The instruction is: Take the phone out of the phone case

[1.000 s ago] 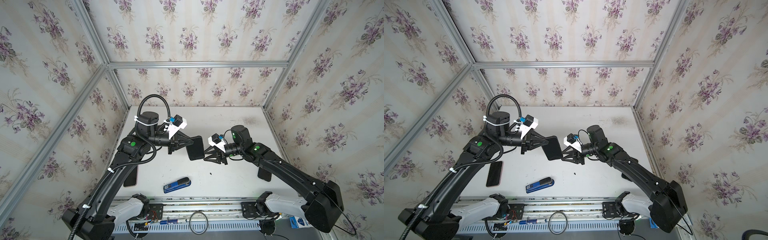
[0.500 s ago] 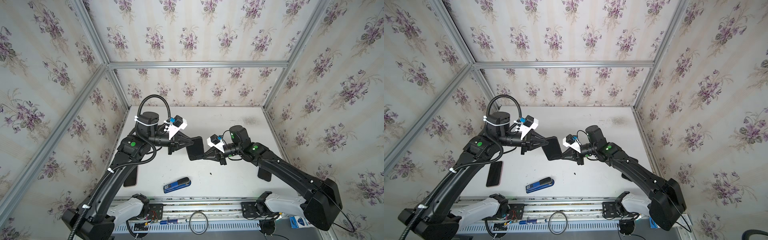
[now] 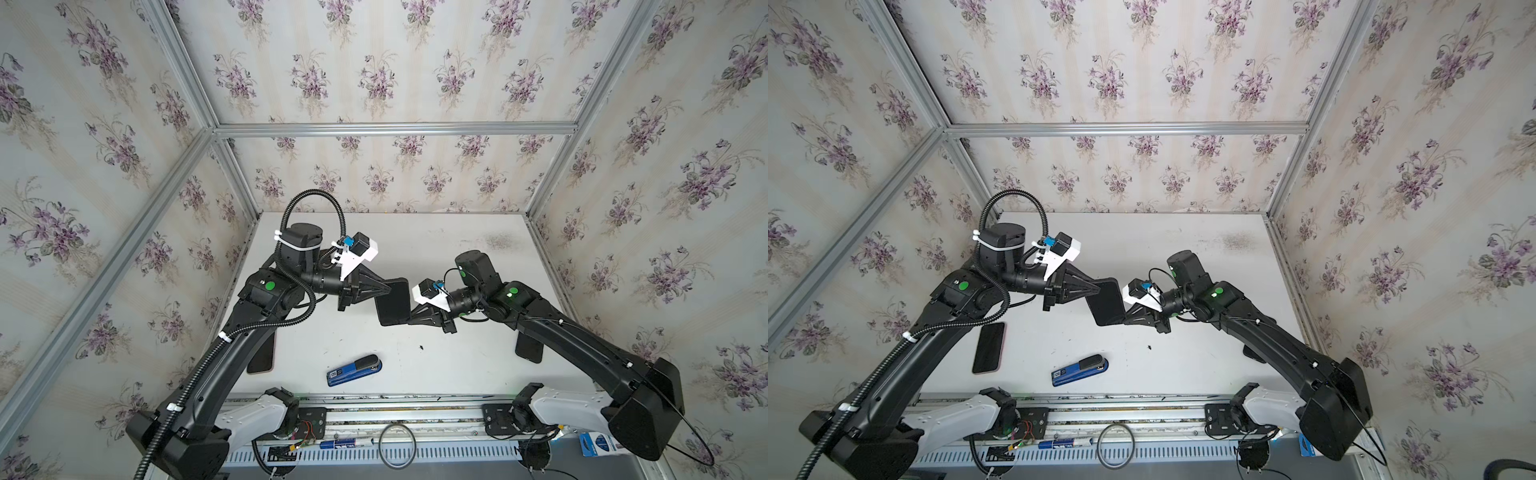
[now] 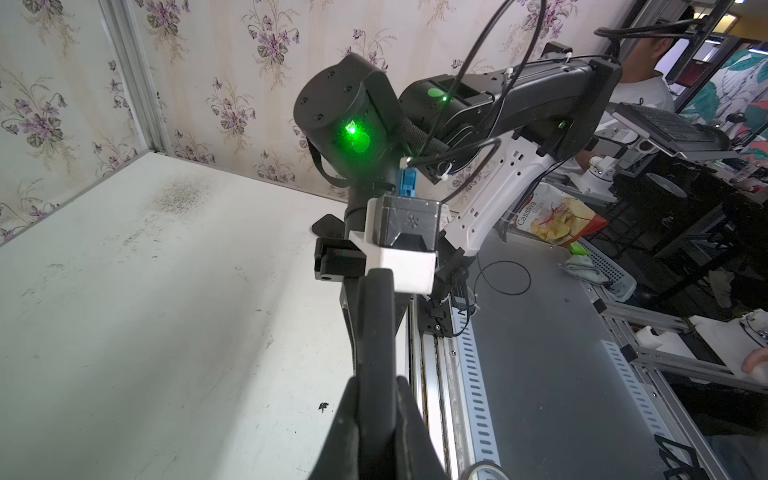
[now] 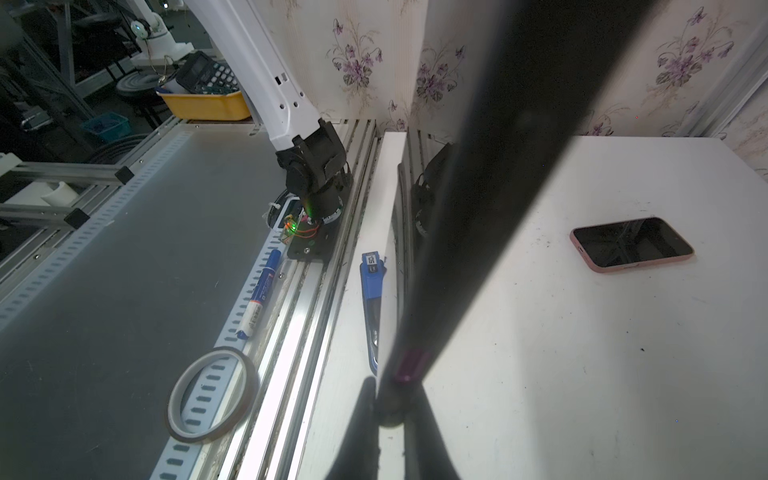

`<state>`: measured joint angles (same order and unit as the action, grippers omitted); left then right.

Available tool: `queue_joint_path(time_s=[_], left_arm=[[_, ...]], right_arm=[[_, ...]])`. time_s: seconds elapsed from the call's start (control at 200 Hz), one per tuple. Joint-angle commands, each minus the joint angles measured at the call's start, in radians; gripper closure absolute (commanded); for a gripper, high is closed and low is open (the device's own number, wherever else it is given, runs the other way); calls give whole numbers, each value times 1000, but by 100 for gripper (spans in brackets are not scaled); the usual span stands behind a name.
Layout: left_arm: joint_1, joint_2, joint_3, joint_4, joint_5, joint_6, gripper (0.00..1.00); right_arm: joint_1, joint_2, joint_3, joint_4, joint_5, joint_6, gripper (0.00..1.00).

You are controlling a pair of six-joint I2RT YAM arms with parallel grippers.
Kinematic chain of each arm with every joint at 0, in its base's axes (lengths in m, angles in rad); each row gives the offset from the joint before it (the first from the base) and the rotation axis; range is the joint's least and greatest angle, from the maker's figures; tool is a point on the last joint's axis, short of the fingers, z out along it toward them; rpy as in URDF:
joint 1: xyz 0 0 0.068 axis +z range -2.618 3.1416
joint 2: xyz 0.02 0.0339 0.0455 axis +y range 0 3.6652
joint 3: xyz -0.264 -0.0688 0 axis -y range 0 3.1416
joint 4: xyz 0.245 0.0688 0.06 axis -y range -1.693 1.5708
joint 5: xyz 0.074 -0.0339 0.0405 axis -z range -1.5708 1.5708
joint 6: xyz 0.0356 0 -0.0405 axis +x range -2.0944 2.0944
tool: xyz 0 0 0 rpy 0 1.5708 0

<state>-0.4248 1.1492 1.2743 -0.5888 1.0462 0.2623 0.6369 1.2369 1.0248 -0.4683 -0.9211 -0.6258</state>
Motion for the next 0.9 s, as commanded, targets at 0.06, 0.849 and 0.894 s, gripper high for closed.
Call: queue_joint_path(time_s=[0.06,0.849,0.894], left_arm=[[-18,26,20,43,11,-21,100],[-42,73,42,37,68,-48,100],[-42,71,42,37,62,-47,100]], right_arm=[[60,44,80,-113,70,-253,100],[77,-104,-288,660,469,-70,89],[76,-126,-314,680,488,-47,84]])
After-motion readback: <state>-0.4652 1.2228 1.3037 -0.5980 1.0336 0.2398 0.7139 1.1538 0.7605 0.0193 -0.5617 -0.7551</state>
